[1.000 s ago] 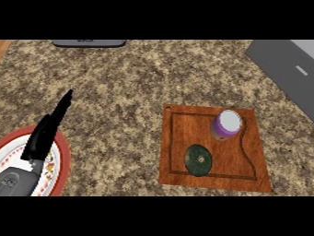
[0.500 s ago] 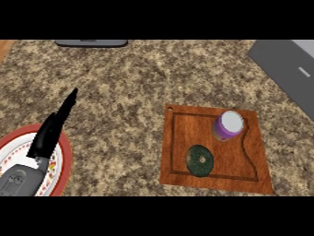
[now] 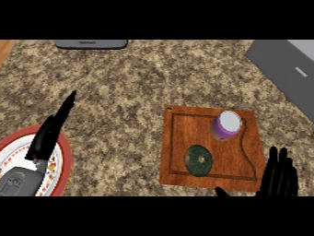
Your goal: Pick the can from the cutting board and place it in the cardboard box
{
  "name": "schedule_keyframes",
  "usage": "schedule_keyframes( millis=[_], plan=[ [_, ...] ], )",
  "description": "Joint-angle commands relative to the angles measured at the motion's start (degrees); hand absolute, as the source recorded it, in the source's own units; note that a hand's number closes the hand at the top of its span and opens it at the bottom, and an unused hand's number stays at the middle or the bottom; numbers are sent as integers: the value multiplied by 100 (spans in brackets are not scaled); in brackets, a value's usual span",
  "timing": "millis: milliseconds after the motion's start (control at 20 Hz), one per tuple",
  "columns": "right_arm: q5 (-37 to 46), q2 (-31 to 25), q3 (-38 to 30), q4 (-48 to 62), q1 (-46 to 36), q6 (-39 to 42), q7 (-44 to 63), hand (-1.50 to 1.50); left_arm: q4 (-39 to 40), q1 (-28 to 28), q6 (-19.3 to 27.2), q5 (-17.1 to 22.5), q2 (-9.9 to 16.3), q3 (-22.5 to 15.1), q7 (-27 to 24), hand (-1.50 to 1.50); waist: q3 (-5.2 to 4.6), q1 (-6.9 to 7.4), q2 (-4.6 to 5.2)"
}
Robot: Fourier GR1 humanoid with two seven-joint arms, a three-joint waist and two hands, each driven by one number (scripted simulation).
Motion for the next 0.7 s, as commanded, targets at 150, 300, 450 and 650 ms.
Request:
schedule_keyframes(
  millis=[150, 300, 450, 650],
  plan=[
    [248, -149, -3, 147, -514, 419, 432, -150, 0, 82, -190, -227, -227, 289, 33, 0, 5, -70, -31],
    [-41, 0, -75, 917, -1438, 660, 791, -150, 571, -50, -579, -153, -106, 486, -442, 0, 4, -58, -19],
    [-479, 0, -385, 1324, -1840, 775, 656, -150, 97, -214, -449, -264, -248, 488, 210, 0, 6, -48, -22],
    [-555, -99, -616, 1653, -1759, 327, 530, -150, -38, 150, -435, -547, -392, 510, 7, 0, 6, -52, -24]
  ],
)
